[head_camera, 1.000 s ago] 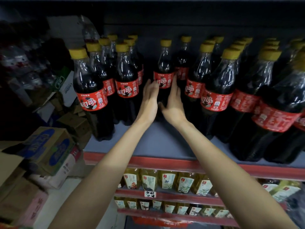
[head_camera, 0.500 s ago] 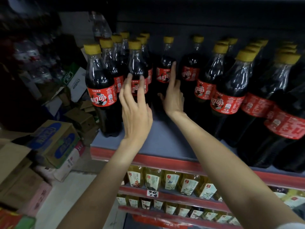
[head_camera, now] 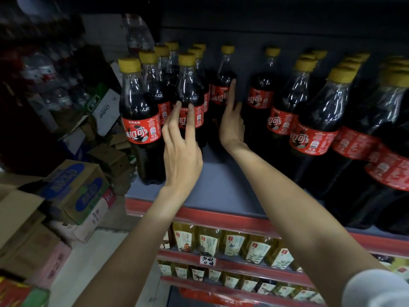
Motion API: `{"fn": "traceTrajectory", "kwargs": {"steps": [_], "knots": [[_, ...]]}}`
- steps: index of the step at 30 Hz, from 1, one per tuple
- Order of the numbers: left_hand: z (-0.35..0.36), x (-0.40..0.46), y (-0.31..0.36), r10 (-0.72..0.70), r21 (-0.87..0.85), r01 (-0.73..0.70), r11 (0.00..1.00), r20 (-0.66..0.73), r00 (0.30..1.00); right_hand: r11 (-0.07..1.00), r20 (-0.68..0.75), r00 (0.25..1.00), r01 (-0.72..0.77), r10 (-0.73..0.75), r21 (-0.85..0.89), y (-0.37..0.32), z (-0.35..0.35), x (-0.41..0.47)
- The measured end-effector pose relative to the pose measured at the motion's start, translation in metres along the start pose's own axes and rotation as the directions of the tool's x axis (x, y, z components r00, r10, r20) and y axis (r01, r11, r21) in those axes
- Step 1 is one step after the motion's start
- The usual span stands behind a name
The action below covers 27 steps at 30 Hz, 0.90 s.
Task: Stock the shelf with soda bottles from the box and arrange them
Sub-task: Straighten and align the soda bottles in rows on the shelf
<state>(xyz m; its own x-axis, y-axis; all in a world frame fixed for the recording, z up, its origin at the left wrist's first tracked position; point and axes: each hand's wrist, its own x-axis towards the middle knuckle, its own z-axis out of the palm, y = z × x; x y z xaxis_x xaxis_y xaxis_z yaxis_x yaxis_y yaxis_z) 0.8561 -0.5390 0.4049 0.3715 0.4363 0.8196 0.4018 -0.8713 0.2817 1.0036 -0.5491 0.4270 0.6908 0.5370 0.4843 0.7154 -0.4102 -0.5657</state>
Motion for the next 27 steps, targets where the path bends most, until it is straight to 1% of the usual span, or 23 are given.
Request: {"fn": "traceTrajectory", "kwargs": {"steps": [2, 4, 6, 7, 8, 9, 10, 11, 12, 13, 14, 16, 18, 20, 22, 23, 25, 27], "knots": [[-0.004, -0.001, 0.004, -0.018, -0.062, 0.016, 0.998, -0.021, 1.000, 0.998, 0.016, 0.999, 0.041, -0.042, 0.039, -0.004, -0.009, -0.007], [-0.009, -0.002, 0.012, 0.010, -0.159, -0.028, 0.987, -0.109, 0.994, 0.992, 0.005, 0.997, 0.075, -0.076, 0.103, -0.007, -0.026, -0.023], [-0.011, -0.004, 0.025, 0.060, -0.306, -0.122, 0.944, -0.203, 0.977, 0.968, -0.069, 0.988, 0.152, -0.141, 0.200, -0.004, -0.051, -0.052], [-0.011, -0.004, 0.032, 0.054, -0.421, -0.133, 0.897, -0.195, 0.979, 0.952, -0.143, 0.973, 0.209, -0.180, 0.222, -0.001, -0.065, -0.070], [-0.009, -0.003, 0.040, 0.024, -0.548, -0.095, 0.831, -0.135, 0.991, 0.943, -0.229, 0.952, 0.255, -0.205, 0.216, 0.005, -0.078, -0.089], [-0.007, -0.001, 0.049, -0.014, -0.661, -0.007, 0.751, -0.027, 1.000, 0.939, -0.321, 0.922, 0.286, -0.215, 0.192, 0.011, -0.089, -0.109], [-0.003, 0.003, 0.056, -0.046, -0.738, 0.112, 0.666, 0.109, 0.993, 0.944, -0.414, 0.886, 0.292, -0.206, 0.155, 0.019, -0.097, -0.125], [0.002, 0.008, 0.063, -0.061, -0.774, 0.235, 0.588, 0.248, 0.967, 0.957, -0.498, 0.850, 0.265, -0.174, 0.119, 0.028, -0.102, -0.139], [0.009, 0.012, 0.069, -0.059, -0.775, 0.343, 0.530, 0.370, 0.927, 0.973, -0.562, 0.818, 0.209, -0.121, 0.095, 0.037, -0.105, -0.148], [0.016, 0.017, 0.074, -0.048, -0.759, 0.424, 0.495, 0.463, 0.885, 0.986, -0.600, 0.798, 0.139, -0.058, 0.089, 0.045, -0.107, -0.154], [0.024, 0.021, 0.079, -0.035, -0.735, 0.477, 0.481, 0.528, 0.849, 0.993, -0.610, 0.792, 0.074, 0.000, 0.096, 0.051, -0.108, -0.155], [0.040, 0.029, 0.087, 0.015, -0.699, 0.533, 0.477, 0.613, 0.790, 0.994, -0.575, 0.816, -0.007, 0.069, 0.109, 0.058, -0.110, -0.154], [0.055, 0.034, 0.091, 0.099, -0.684, 0.538, 0.493, 0.658, 0.746, 0.995, -0.537, 0.841, -0.017, 0.066, 0.096, 0.062, -0.110, -0.151], [0.067, 0.035, 0.091, 0.172, -0.683, 0.504, 0.529, 0.667, 0.725, 0.996, -0.522, 0.851, -0.020, 0.062, 0.086, 0.063, -0.110, -0.150], [0.073, 0.035, 0.091, 0.197, -0.680, 0.474, 0.559, 0.664, 0.721, 0.997, -0.540, 0.840, -0.019, 0.053, 0.069, 0.061, -0.110, -0.153], [0.075, 0.034, 0.091, 0.196, -0.677, 0.456, 0.578, 0.657, 0.728, 0.999, -0.564, 0.826, 0.002, 0.022, 0.042, 0.059, -0.111, -0.156], [0.075, 0.031, 0.091, 0.180, -0.683, 0.406, 0.607, 0.616, 0.767, 0.995, -0.583, 0.808, 0.096, -0.089, -0.019, 0.056, -0.110, -0.160], [0.068, 0.027, 0.089, 0.132, -0.691, 0.375, 0.618, 0.561, 0.817, 0.982, -0.510, 0.844, 0.186, -0.169, -0.018, 0.050, -0.107, -0.161]]}}
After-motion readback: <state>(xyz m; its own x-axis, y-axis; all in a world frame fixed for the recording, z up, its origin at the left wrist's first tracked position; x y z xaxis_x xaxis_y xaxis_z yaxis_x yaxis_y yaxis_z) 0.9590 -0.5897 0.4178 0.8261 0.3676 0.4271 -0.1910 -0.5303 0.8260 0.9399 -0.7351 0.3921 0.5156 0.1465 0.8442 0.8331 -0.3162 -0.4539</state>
